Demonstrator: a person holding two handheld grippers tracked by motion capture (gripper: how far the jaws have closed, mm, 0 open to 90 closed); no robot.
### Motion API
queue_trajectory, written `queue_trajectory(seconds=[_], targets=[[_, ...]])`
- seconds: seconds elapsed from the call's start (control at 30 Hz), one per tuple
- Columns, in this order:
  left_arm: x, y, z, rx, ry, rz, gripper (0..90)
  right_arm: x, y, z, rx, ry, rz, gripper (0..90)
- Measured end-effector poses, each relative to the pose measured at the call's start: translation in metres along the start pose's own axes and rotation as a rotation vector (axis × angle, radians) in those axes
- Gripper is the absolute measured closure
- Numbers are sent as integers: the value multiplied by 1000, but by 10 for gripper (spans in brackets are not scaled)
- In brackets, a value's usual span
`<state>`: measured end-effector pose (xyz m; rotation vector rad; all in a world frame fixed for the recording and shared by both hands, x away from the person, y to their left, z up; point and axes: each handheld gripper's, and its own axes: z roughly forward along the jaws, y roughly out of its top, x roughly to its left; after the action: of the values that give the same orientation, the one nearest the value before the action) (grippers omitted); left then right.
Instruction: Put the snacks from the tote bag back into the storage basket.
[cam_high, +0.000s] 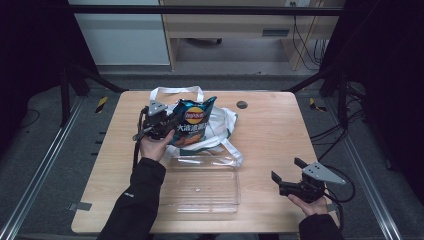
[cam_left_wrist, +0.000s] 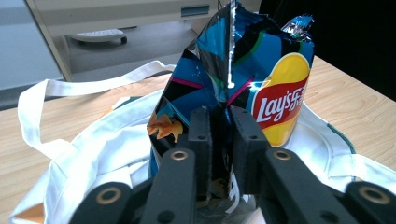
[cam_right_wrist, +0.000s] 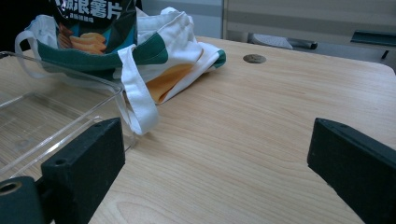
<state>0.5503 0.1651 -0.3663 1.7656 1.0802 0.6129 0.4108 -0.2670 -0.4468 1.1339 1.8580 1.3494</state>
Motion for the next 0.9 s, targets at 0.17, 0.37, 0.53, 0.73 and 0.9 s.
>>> queue_trajectory(seconds=[0.17, 0.37, 0.53, 0.73, 0.9], targets=[[-2, 0, -2, -6, 2, -4, 861, 0, 0, 0, -1, 0, -1, 45], [-8, 1, -7, -51, -36, -6, 898, 0, 0, 0, -1, -1, -1, 45], [-11, 3, -12, -73, -59, -20, 900, 0, 0, -1, -1, 0, -1, 45], [-13, 10, -27, -121, -89, -32, 900, 0, 0, -1, -3, -1, -1, 46], [-17, 18, -42, -161, -110, -29, 900, 0, 0, -1, -2, -1, 1, 45]])
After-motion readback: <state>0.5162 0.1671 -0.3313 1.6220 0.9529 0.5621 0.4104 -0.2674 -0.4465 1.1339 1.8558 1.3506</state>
